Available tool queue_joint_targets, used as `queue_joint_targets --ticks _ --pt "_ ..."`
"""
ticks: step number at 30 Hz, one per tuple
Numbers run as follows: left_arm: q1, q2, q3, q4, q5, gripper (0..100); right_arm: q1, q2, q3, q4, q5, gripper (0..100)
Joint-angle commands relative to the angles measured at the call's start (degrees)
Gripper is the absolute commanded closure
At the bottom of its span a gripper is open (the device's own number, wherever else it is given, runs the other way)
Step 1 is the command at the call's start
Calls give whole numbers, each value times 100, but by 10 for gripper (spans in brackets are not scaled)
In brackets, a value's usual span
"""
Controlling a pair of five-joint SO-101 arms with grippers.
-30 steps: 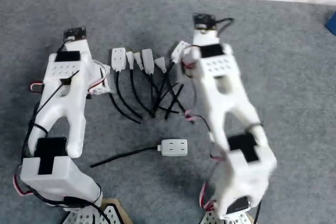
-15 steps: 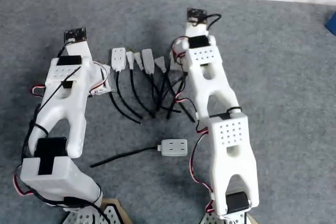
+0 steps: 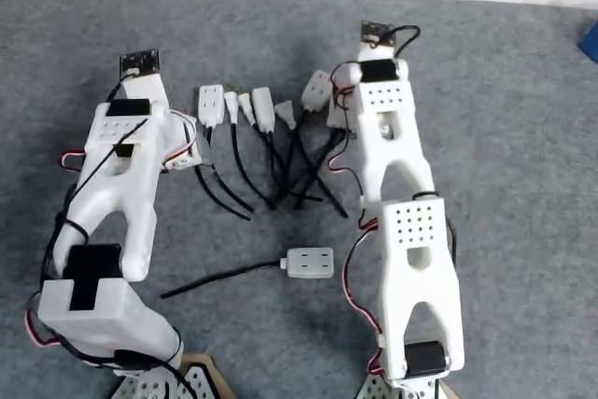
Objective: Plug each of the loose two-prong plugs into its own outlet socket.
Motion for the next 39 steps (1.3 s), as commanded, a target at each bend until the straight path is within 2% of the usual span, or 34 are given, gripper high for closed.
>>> queue_joint_targets --ticks 1,3,6,14,22,26,33,39 --pt "251 -13 -13 -114 9 737 75 -330 -954 673 79 965" --pt "259 -13 22 -167 9 737 57 -400 -1446 1033 123 966" --pt "259 -13 189 -413 9 737 57 -514 -1833 1191 677 985" --pt "259 -13 233 -484 9 737 180 -365 -804 989 756 985" --pt "259 -13 233 -501 9 737 154 31 -752 409 53 838" --pt "259 -13 233 -510 9 737 154 75 -734 277 -9 835" --pt "321 -13 233 -510 9 737 31 84 -708 277 -580 835" --pt "321 -13 242 -501 9 737 -215 92 -699 189 -580 835"
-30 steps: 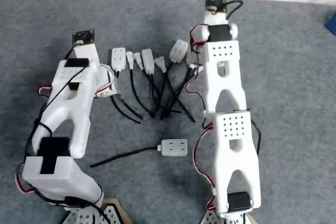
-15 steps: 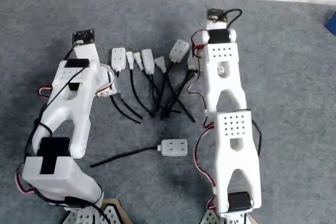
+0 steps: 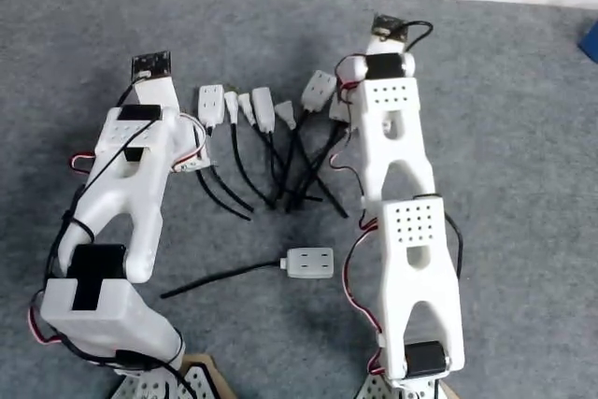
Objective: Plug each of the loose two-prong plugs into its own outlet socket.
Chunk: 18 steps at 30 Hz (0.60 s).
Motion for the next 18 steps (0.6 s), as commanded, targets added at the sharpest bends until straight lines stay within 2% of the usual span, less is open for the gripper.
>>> queue_joint_targets --ticks 1,13,15,18 --pt "101 -13 -22 -79 9 737 -198 -101 -13 -233 -62 835" --pt "101 -13 -22 -79 9 737 -163 444 -75 -382 -35 837" --pt "101 -13 -22 -79 9 737 -84 444 -75 -382 -35 868" --pt "101 -13 4 -88 9 737 57 435 -75 -365 -26 976"
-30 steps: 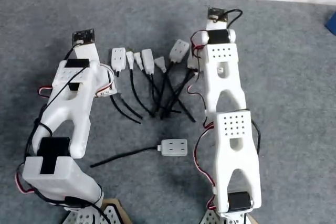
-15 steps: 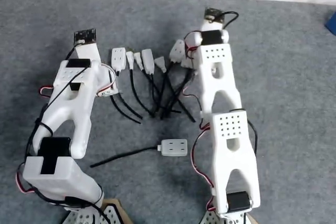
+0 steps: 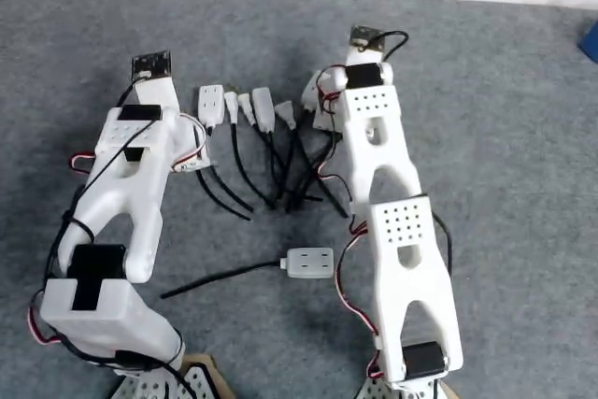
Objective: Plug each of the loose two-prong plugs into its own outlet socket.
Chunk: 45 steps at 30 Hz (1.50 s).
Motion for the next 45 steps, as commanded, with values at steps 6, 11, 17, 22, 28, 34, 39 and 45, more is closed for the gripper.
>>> queue_joint_targets --ticks 6,11,17,22,28,34,39,45 --pt "101 -13 13 -88 9 737 497 -75 -75 -57 -9 992" --pt "110 -13 22 -88 9 737 488 -347 -198 48 -9 992" --pt "110 -13 22 -88 9 737 444 -1262 -1007 523 44 992" --pt "110 -13 31 -88 9 737 444 -1543 -901 585 510 991" --pt "110 -13 40 -88 9 737 593 -1604 -57 998 1837 992" --pt "119 -4 40 -88 0 737 1314 -1912 743 1147 4404 993" --pt "224 -4 40 -88 0 737 1402 -3284 2844 1147 5864 993" --pt "295 -4 40 -97 -343 737 1455 -5701 5754 1042 4800 993"
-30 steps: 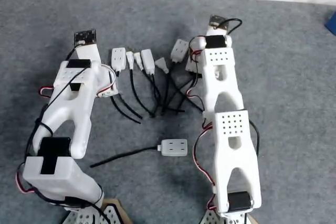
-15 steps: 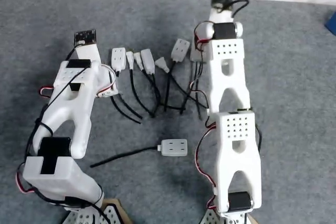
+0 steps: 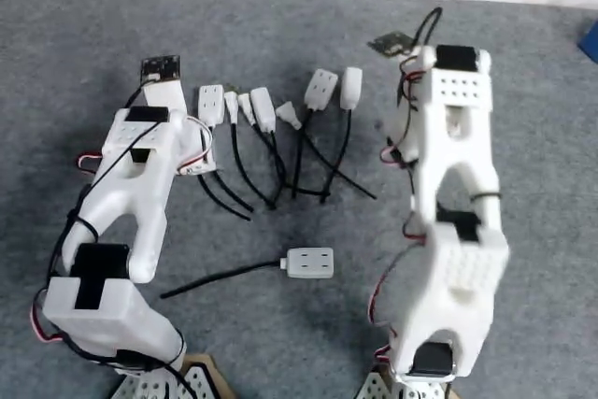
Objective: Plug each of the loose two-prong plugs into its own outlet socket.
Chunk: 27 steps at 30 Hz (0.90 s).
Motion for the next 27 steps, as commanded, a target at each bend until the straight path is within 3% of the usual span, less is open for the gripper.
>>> queue_joint_targets --ticks 1,3,7,12,14,23,27 --pt "198 -22 -31 -97 -325 737 101 -1921 1736 -75 -642 993" --pt "233 -22 22 -97 -343 737 101 -2800 2818 -462 -782 993" --pt "224 -31 189 -316 -352 737 259 -4233 5473 -1675 -343 993" --pt "242 -31 180 -299 -352 737 655 -4347 7943 -3987 -53 993" --pt "242 -31 189 -299 -352 737 664 -4013 8075 -4382 -79 993" --pt "233 -31 189 -299 -352 737 664 -2870 7380 -4426 -97 988" --pt "242 -31 189 -308 -352 737 637 -3152 7380 -4418 -97 909"
